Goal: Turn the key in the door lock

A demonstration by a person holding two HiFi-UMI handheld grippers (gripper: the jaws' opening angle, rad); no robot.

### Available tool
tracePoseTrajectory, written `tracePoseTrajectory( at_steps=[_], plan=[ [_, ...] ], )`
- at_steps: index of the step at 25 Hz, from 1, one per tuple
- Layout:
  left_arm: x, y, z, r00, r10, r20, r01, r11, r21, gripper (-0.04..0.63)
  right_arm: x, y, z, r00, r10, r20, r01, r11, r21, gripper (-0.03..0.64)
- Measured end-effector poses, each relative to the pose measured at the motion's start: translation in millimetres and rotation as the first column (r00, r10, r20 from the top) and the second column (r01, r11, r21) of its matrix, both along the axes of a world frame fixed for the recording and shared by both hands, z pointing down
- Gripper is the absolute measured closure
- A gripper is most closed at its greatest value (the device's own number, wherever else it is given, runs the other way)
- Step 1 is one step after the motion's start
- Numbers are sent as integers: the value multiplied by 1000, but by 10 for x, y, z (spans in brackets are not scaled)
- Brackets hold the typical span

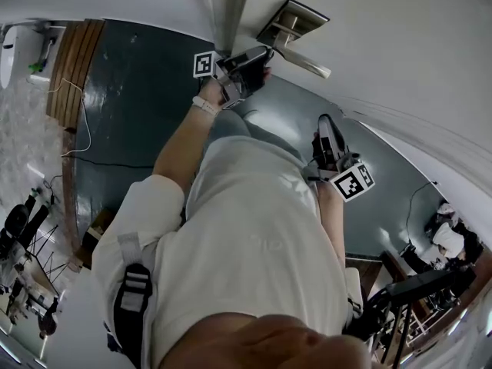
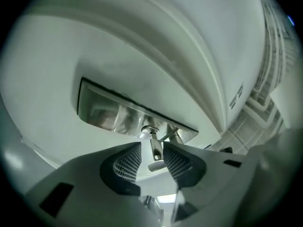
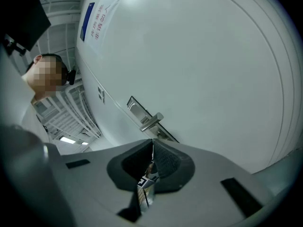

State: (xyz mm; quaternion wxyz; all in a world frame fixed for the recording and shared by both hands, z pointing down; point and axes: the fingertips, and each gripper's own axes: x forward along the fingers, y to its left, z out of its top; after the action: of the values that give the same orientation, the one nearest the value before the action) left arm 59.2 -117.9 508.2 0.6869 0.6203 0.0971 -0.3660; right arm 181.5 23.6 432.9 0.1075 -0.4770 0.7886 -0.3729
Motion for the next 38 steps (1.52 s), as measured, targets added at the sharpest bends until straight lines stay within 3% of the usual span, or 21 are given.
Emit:
tracePoseTrajectory(
  at_steps=[5,10,11,15,20,25,31,38],
  plan=[
    [104,-47,-8,987,-6,-160,-7,996,-85,459,16,22,76,1000,13,-8,-13,1000,-14,594],
    [173,-81,-128,952,-24,-304,-21,989,-145,476,39,26,100,1000,27,-9,-27,999,-20,595],
    [155,-102,-133,945,-45,-322,-9,986,-165,510,26,20,92,1000,26,-10,-26,999,-21,595],
    [123,-140,-29,918,-117,-379,19,967,-253,528,25,-6,91,1000,27,-12,-28,999,-22,595],
    [121,-144,-20,900,-124,-417,-1,958,-287,542,7,-39,84,1000,23,-11,-24,999,-29,595],
    [100,-110,-58,931,-146,-335,45,955,-292,552,-20,-37,66,1000,17,-8,-17,999,-33,595],
    [83,-105,-58,957,-207,-202,134,937,-323,555,-42,-48,45,1000,6,-2,-6,1000,-24,595],
    [70,-107,-48,979,-202,41,206,958,-202,552,-27,-24,59,1000,4,8,-4,1000,-14,595]
  ],
)
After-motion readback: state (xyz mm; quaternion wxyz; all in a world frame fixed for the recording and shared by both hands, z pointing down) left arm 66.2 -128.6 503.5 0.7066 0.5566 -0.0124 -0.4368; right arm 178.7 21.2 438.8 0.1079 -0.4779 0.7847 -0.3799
